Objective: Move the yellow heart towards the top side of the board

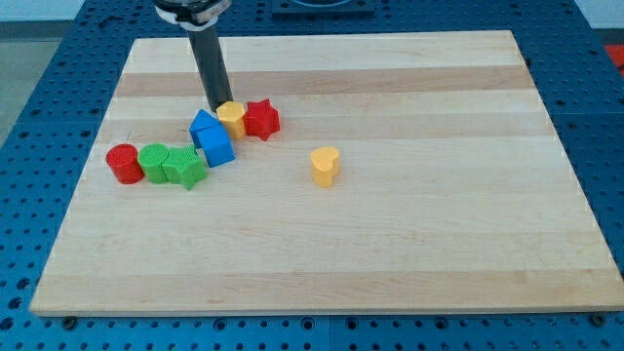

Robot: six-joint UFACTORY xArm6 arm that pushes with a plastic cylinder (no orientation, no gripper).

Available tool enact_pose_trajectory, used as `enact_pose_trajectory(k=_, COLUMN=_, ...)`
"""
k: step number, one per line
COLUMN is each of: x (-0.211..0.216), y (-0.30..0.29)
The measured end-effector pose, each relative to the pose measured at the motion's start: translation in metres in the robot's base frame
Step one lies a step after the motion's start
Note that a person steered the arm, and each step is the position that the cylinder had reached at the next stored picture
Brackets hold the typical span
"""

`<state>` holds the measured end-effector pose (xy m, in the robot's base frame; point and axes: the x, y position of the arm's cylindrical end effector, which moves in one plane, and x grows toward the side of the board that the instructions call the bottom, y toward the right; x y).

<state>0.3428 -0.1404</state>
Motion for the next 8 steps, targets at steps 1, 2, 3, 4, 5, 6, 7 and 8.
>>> enact_pose_trajectory(k=1, x=-0.03, y=0.0)
enact_pose_trajectory(k=2, x=-0.053, y=0.018)
enact_pose_trajectory(k=3, x=-0.054, y=0.079)
enact_pose_trajectory(k=4, x=-0.048, y=0.152)
enact_pose_trajectory(k=5, x=-0.03, y=0.211)
enact_pose_trajectory(k=6, x=0.012, y=0.253)
enact_pose_trajectory(k=7, x=0.064, y=0.265)
enact_pose_trajectory(k=8, x=0.113, y=0.254)
